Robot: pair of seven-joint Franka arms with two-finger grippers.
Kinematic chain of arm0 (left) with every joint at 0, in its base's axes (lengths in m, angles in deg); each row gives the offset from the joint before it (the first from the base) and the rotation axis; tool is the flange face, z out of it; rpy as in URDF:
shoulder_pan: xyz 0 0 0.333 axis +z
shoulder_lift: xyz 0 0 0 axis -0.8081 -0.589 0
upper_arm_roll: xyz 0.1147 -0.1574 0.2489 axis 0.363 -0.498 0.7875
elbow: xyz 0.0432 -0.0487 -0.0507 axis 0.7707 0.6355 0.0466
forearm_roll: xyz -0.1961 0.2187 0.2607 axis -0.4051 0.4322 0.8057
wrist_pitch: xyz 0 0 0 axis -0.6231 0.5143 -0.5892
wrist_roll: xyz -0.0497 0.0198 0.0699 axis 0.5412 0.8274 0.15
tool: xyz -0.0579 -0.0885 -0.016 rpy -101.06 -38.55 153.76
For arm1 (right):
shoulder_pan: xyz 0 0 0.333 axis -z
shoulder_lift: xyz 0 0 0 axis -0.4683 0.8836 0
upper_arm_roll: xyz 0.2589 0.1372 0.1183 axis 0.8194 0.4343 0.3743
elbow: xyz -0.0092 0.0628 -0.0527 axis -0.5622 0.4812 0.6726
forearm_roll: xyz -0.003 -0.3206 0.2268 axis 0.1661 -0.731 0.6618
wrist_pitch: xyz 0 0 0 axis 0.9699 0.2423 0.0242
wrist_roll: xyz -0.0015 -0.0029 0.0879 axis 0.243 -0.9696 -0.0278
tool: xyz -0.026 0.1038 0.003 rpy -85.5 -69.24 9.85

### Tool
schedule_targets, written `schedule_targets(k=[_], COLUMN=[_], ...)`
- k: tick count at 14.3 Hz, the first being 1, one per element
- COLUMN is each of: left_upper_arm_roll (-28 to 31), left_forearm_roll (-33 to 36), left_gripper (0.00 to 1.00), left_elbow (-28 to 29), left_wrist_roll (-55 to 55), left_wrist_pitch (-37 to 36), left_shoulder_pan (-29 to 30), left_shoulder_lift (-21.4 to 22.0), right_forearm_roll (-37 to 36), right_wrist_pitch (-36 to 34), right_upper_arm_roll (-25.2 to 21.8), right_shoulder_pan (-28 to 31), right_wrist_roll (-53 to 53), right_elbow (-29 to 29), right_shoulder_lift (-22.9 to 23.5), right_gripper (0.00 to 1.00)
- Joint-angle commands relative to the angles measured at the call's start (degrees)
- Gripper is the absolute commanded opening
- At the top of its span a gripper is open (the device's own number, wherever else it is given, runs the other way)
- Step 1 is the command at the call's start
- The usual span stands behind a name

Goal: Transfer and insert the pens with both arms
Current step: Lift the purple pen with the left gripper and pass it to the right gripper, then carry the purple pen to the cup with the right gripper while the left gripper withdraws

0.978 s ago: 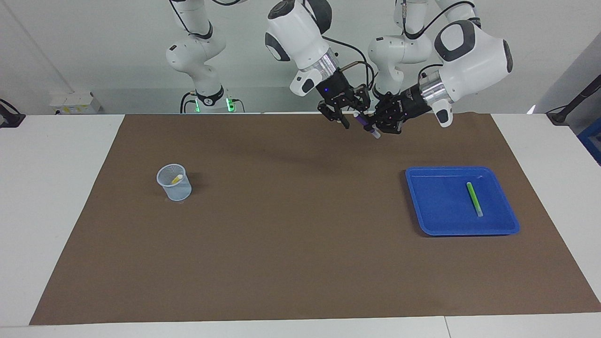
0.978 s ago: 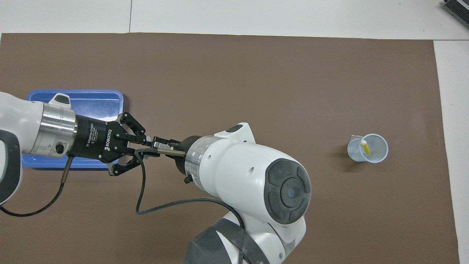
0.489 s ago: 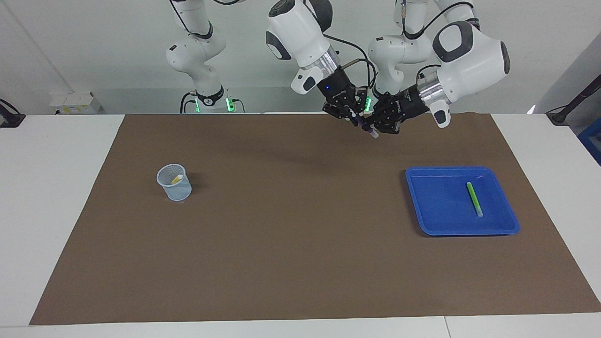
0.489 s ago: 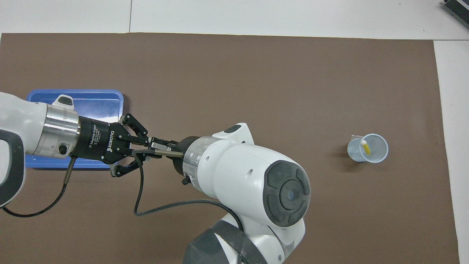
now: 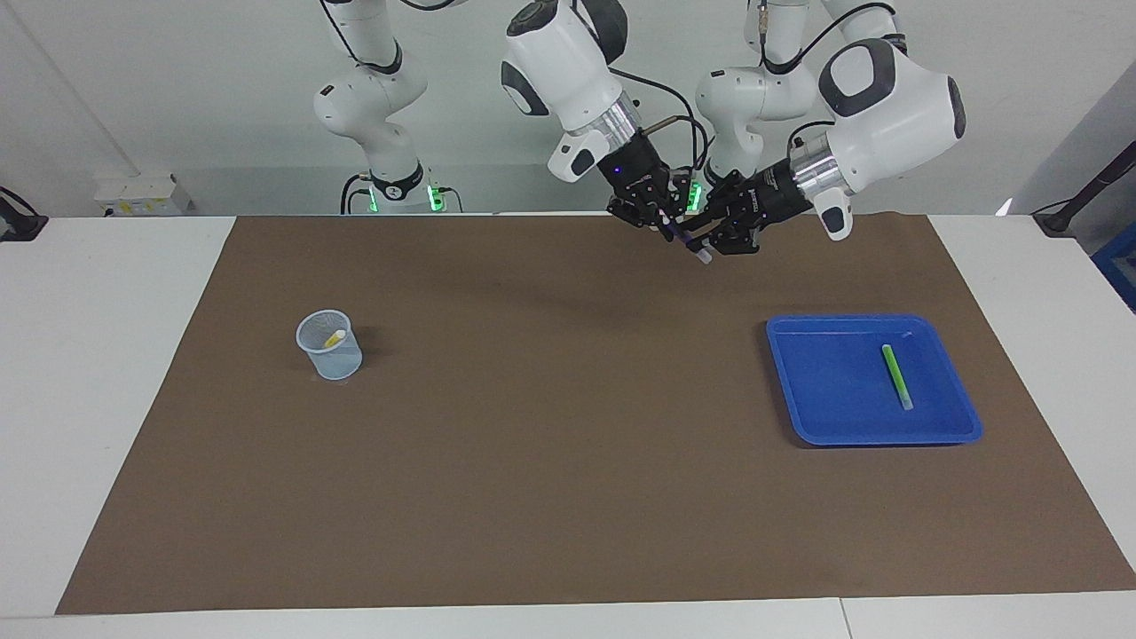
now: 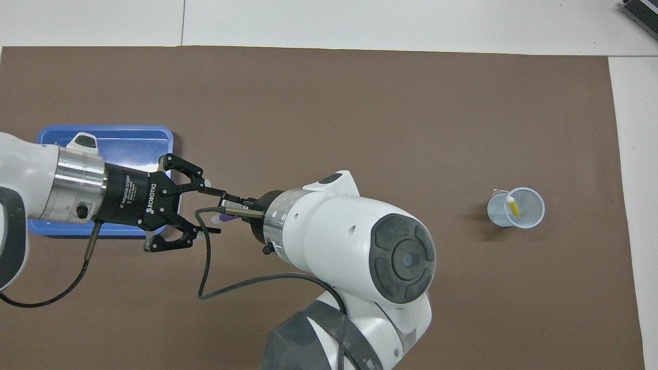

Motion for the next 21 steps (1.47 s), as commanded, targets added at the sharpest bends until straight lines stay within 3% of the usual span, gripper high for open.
schedule_targets(k=[1, 4, 9, 14, 18, 21], left_upper_arm_roll=[0.6, 1.1, 1.1, 1.1, 1.1, 1.1], left_forearm_roll=[-0.4, 1.4, 13.0, 25.5, 35.3, 38.7], left_gripper=[1.0, 1.0, 1.0, 1.0, 1.0, 1.0], left_elbow=[1.8, 3.5, 5.1, 5.8, 5.8, 5.8], left_wrist_roll=[-4.3, -12.6, -31.1, -59.4, -82.2, -90.3], left_wrist_pitch=[0.8, 0.6, -1.7, -3.4, 0.6, 6.0], left_shoulder_pan=[-0.3, 1.7, 6.0, 13.3, 16.9, 18.6], left_shoulder_lift=[2.2, 3.0, 4.1, 4.7, 3.9, 1.3], right_forearm_roll=[-1.6, -8.3, -17.7, -27.5, -31.8, -34.3], right_wrist_pitch=[-7.2, -19.4, -33.3, -34.6, -36.3, -34.7], right_upper_arm_roll=[0.0, 0.0, 0.0, 0.0, 0.0, 0.0], right_shoulder_pan=[3.7, 8.9, 19.0, 30.4, 31.6, 33.0], right_wrist_roll=[8.7, 18.6, 39.8, 67.5, 75.4, 79.8], right_elbow=[0.6, 0.6, 0.7, 3.6, 8.6, 9.2], right_shoulder_lift=[-0.9, -3.3, -5.3, -5.8, -8.2, -8.2], right_gripper=[0.03, 0.03, 0.03, 0.03, 0.0, 0.0])
